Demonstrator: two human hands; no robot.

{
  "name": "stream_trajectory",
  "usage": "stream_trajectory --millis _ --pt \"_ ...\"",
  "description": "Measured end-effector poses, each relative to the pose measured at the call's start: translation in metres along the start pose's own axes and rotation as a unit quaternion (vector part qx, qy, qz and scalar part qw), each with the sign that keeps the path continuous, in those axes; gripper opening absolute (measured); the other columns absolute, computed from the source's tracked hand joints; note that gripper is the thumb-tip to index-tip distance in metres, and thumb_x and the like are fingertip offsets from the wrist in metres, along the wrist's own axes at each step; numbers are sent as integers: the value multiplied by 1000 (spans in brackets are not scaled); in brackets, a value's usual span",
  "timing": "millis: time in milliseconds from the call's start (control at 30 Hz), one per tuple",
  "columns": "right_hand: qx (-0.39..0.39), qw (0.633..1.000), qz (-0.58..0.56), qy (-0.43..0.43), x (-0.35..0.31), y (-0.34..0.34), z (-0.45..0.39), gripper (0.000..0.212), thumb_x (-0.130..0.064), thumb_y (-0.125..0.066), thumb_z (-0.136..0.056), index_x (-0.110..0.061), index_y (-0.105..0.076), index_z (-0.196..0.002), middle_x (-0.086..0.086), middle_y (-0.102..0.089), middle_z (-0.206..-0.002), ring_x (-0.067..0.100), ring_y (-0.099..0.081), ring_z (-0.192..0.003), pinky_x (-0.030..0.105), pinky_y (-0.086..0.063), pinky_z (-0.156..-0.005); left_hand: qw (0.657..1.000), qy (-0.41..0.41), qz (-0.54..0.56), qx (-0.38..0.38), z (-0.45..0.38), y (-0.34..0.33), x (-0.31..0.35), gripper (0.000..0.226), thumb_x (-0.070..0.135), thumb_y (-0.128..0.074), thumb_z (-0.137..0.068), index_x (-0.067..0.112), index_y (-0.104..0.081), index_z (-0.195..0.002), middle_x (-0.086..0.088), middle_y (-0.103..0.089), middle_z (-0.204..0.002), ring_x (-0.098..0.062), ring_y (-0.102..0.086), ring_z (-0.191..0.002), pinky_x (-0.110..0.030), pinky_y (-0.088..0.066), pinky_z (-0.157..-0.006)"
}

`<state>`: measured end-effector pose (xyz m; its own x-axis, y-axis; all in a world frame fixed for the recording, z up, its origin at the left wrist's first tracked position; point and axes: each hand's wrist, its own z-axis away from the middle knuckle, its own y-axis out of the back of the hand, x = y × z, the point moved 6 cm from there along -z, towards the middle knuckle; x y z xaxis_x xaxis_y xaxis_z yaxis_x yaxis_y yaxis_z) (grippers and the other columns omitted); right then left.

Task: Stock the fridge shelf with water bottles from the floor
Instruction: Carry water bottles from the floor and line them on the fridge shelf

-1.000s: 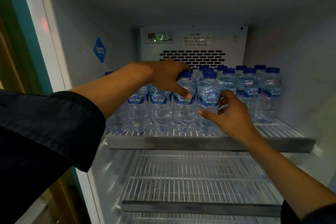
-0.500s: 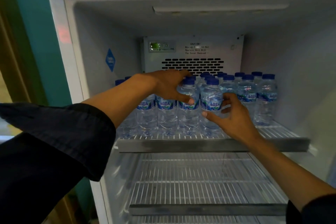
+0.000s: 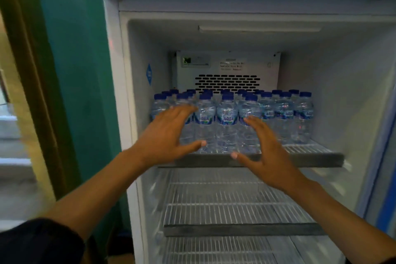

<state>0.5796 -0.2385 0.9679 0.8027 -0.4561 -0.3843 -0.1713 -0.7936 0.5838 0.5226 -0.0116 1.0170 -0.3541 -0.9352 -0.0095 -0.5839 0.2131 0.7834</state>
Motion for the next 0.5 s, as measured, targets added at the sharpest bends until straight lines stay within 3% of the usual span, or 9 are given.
stream_trajectory --millis 167,300,400,500 --pt "-100 994 -2 44 -35 -41 35 86 -72 -53 -80 -40 -14 -149 -34 -2 -150 -13 -2 -139 18 -13 -109 997 76 -11 -28 102 -4 5 85 76 -48 -81 24 -32 -147 4 -42 -147 -15 -41 -133 -28 -27 -110" --pt "-190 980 -46 45 -59 -92 92 89 -75 -52 -78 -37 -15 -150 -22 -12 -154 1 -12 -144 24 -17 -114 980 195 -1 -46 214 -10 21 88 81 -43 -79 25 -33 -146 1 -45 -146 -16 -42 -133 -33 -28 -113" --pt "-261 960 -88 56 -87 -140 159 88 -74 -52 -78 -32 -21 -149 -13 -19 -156 3 -18 -143 25 -20 -114 948 309 -6 -75 327 -19 46 90 82 -41 -78 24 -33 -146 1 -45 -146 -16 -41 -134 -32 -26 -114" --pt "-353 927 -111 56 -125 -187 239 88 -72 -51 -77 -28 -25 -149 -8 -23 -156 9 -26 -140 28 -26 -113 887 442 9 -136 462 -20 87 96 86 -35 -74 25 -27 -148 3 -39 -149 -16 -36 -137 -35 -28 -115"
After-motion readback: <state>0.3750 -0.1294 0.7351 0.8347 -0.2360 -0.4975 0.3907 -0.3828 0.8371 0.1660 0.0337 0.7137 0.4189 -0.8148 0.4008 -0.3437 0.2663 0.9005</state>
